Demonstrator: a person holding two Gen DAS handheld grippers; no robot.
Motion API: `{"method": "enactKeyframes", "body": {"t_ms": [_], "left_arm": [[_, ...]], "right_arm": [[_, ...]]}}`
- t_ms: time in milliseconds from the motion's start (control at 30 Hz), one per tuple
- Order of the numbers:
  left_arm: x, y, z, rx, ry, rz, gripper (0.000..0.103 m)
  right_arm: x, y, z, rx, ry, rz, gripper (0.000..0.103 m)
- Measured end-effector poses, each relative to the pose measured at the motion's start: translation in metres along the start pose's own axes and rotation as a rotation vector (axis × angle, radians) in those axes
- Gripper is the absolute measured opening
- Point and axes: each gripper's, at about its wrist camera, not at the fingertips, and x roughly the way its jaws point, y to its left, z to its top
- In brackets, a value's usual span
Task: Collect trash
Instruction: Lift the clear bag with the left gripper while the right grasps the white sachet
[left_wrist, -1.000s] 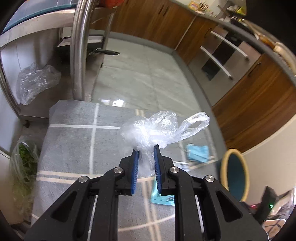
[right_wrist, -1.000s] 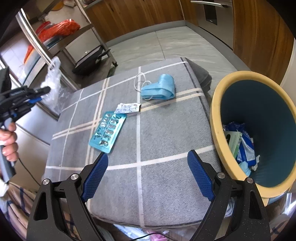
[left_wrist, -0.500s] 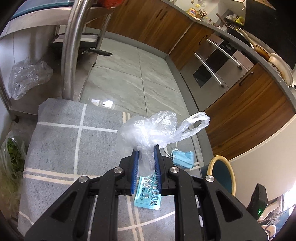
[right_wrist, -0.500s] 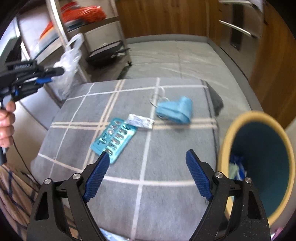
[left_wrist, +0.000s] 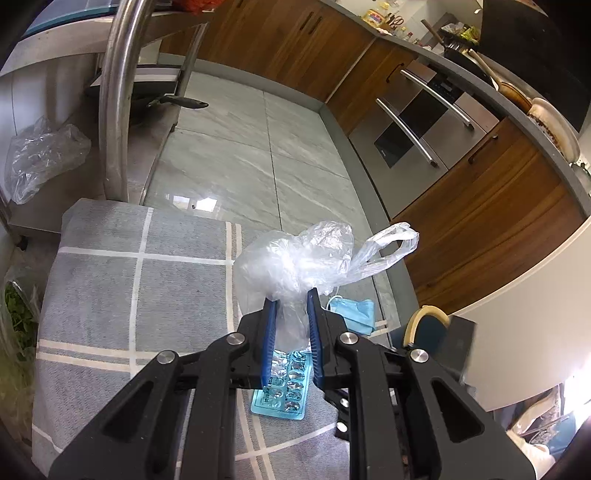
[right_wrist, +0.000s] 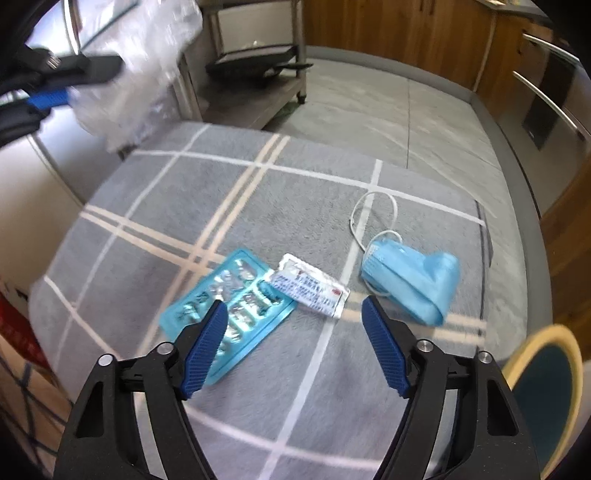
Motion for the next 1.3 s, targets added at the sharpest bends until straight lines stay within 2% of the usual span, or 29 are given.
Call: {"method": "enactKeyframes", "body": {"t_ms": [300, 400, 467, 600, 700, 933, 1033, 1300], "left_arm": [[0.007, -0.010, 0.002, 0.024, 0.011, -0.004, 0.015], [0.009, -0.010, 0.001, 0.027, 0.015, -0.001, 0.015], [0.010, -0.010, 0.001, 0.028, 0.016, 0.001, 0.016], [0.011, -0.011, 0.001, 0.027, 0.015, 0.000, 0.016], [0.012, -0.014, 0.001, 0.035, 0.014, -0.002, 0.016], [0.011, -0.015, 0.000, 0.043, 0.015, -0.007, 0.016], [0.011, -0.018, -0.001, 0.050, 0.018, -0.012, 0.016], [0.018, -0.039, -0.008, 0.100, 0.043, -0.025, 0.016]], "right_arm": [[0.033, -0.007, 0.014, -0.034, 0.045, 0.031, 0.072], [0.041, -0.012, 0.015, -0.008, 0.055, 0.052, 0.069], [0.043, -0.018, 0.014, 0.041, 0.054, 0.084, 0.062], [0.040, -0.020, 0.011, 0.070, 0.058, 0.098, 0.062], [0.034, -0.022, 0.003, 0.093, 0.053, 0.106, 0.061], [0.012, -0.041, -0.028, 0.236, 0.032, 0.088, 0.060], [-0.003, -0.054, -0.047, 0.318, 0.007, 0.083, 0.060], [-0.050, -0.070, -0.079, 0.437, -0.082, 0.095, 0.060]]}}
